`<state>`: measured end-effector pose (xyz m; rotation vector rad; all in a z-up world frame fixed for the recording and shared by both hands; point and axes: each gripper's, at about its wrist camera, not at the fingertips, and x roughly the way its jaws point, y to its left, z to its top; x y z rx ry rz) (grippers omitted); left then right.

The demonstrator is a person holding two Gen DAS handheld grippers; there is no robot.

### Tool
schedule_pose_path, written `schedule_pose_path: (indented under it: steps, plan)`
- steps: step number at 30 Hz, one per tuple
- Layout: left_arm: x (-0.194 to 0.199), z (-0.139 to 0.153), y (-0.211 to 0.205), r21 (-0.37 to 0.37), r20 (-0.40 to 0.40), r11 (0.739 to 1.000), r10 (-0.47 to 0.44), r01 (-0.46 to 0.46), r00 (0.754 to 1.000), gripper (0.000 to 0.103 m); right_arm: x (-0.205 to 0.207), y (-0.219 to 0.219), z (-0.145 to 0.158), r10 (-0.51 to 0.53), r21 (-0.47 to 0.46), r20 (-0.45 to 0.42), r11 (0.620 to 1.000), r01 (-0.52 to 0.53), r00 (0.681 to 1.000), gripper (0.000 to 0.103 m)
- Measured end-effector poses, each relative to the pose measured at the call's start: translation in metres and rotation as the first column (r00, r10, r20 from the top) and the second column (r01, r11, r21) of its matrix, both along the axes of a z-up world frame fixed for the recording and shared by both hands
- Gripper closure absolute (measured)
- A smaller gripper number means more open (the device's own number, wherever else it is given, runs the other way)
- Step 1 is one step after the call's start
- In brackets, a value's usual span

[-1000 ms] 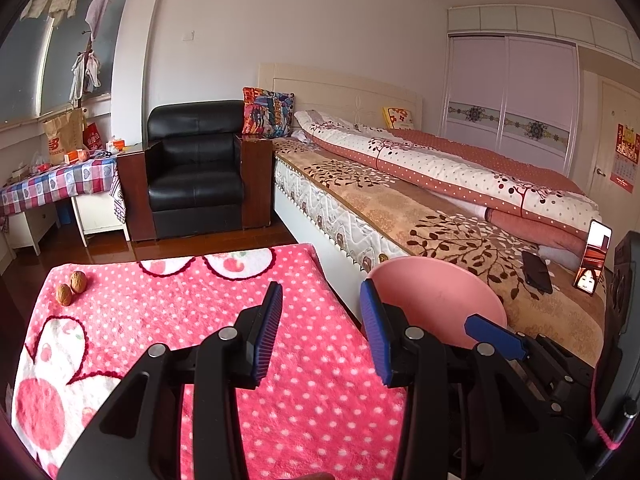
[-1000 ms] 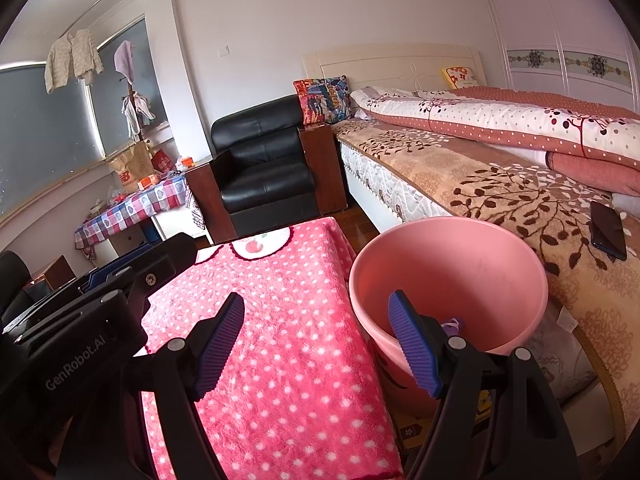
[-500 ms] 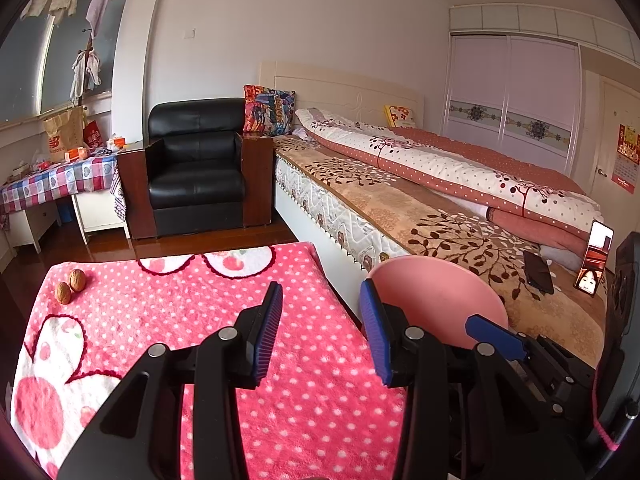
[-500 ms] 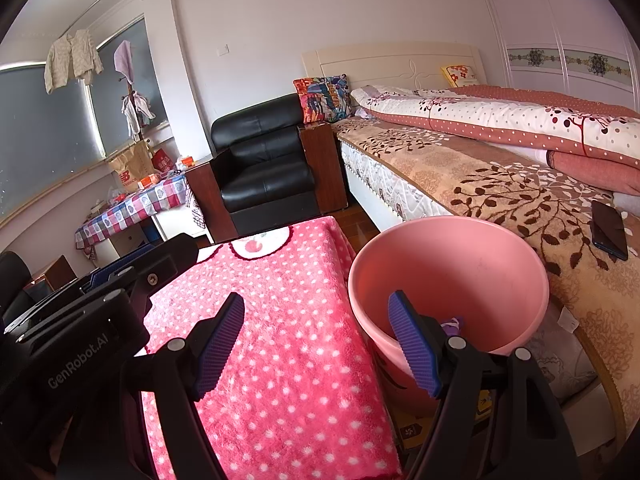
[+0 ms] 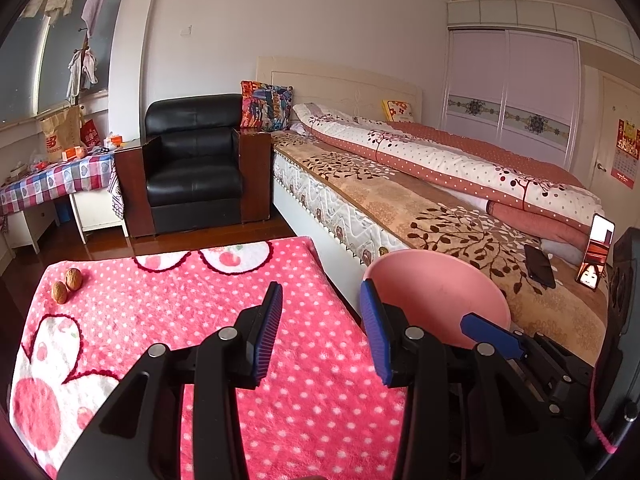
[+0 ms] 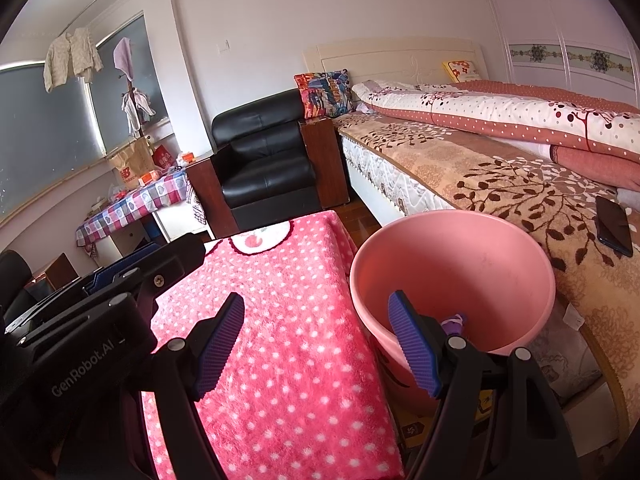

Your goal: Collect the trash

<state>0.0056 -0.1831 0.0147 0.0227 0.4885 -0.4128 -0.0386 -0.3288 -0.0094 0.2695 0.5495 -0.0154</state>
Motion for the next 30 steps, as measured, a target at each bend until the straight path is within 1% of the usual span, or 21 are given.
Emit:
schedule_pose_path:
  steps: [30]
  plan:
    - [0.0063, -0.0044, 0.0019, -0.005, -0.017, 1.0, 0.01, -0.01, 1.0, 0.062, 0.0067, 0.0011, -0.0059, 0.011, -0.001, -0.019, 1.0, -0.011, 1.0, 0.029]
